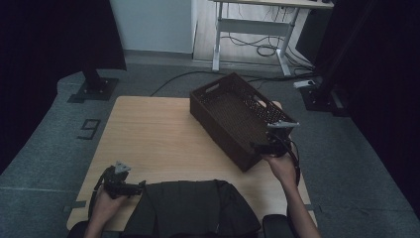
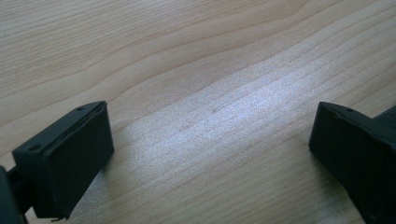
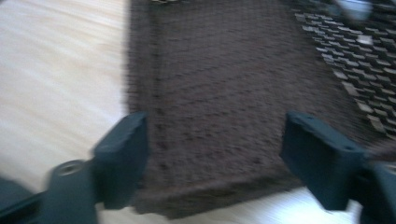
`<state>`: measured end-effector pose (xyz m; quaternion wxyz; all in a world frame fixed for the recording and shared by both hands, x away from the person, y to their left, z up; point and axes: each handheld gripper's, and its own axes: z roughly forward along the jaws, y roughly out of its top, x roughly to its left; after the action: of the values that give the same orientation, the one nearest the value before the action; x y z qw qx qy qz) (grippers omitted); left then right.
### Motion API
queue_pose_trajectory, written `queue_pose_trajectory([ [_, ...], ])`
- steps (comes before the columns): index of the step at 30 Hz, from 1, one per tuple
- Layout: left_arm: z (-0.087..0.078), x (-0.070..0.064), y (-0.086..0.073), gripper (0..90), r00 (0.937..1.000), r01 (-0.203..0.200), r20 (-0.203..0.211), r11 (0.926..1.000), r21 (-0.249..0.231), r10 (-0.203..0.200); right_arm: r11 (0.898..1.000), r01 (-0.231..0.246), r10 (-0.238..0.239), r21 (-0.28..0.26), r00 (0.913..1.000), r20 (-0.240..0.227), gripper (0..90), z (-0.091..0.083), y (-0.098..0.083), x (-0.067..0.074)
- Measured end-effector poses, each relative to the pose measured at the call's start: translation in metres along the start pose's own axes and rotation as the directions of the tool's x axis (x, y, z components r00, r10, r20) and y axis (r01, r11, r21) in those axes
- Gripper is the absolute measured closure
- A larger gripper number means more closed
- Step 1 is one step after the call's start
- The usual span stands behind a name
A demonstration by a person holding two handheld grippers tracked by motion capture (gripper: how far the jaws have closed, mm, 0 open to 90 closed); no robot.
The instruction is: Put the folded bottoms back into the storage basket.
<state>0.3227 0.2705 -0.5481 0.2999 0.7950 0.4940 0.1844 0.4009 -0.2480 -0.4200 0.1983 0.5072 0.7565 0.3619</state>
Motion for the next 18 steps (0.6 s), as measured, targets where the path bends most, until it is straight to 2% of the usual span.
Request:
queue_pose_trajectory([
  [1, 0.0, 0.0, 0.0, 0.0, 1.0, 0.0, 0.0, 1.0, 0.0, 0.0, 1.0, -0.004, 0.004, 0.004, 0.9994, 0.035, 12.1, 0.001, -0.001, 0.0],
  [4, 0.0, 0.0, 0.0, 0.0, 1.0, 0.0, -0.001, 1.0, -0.001, 0.0, 0.999, 0.003, -0.007, 0.032, 0.9931, 0.117, 12.1, 0.005, -0.008, 0.002],
  [6, 0.0, 0.0, 0.0, 0.0, 1.0, 0.0, -0.001, 1.0, -0.001, 0.0, 0.998, 0.01, -0.019, 0.056, 0.9885, 0.15, 12.0, 0.007, -0.011, 0.003],
  [9, 0.0, 0.0, 0.0, 0.0, 1.0, 0.0, 0.001, 1.0, 0.0, 0.0, 0.999, -0.015, 0.009, 0.049, 0.9906, 0.136, 12.0, 0.007, -0.015, 0.002],
  [10, 0.0, 0.0, 0.0, 0.0, 1.0, 0.0, -0.001, 1.0, -0.001, 0.0, 0.998, -0.046, 0.041, 0.04, 0.9922, 0.117, 12.0, 0.006, -0.018, -0.002],
  [12, 0.0, 0.0, 0.0, 0.0, 1.0, 0.0, 0.0, 1.0, 0.0, 0.0, 0.997, -0.067, 0.062, 0.041, 0.9929, 0.102, 12.0, 0.006, -0.019, -0.005],
  [16, 0.0, 0.0, 0.0, 0.0, 1.0, 0.0, 0.0, 1.0, 0.0, 0.0, 0.992, -0.117, 0.112, 0.051, 0.9894, 0.092, 13.6, 0.003, -0.023, -0.012],
  [18, 0.0, 0.0, 0.0, 0.0, 1.0, 0.0, 0.001, 1.0, 0.0, 0.0, 0.988, -0.141, 0.135, 0.06, 0.987, 0.086, 17.6, 0.002, -0.025, -0.016],
])
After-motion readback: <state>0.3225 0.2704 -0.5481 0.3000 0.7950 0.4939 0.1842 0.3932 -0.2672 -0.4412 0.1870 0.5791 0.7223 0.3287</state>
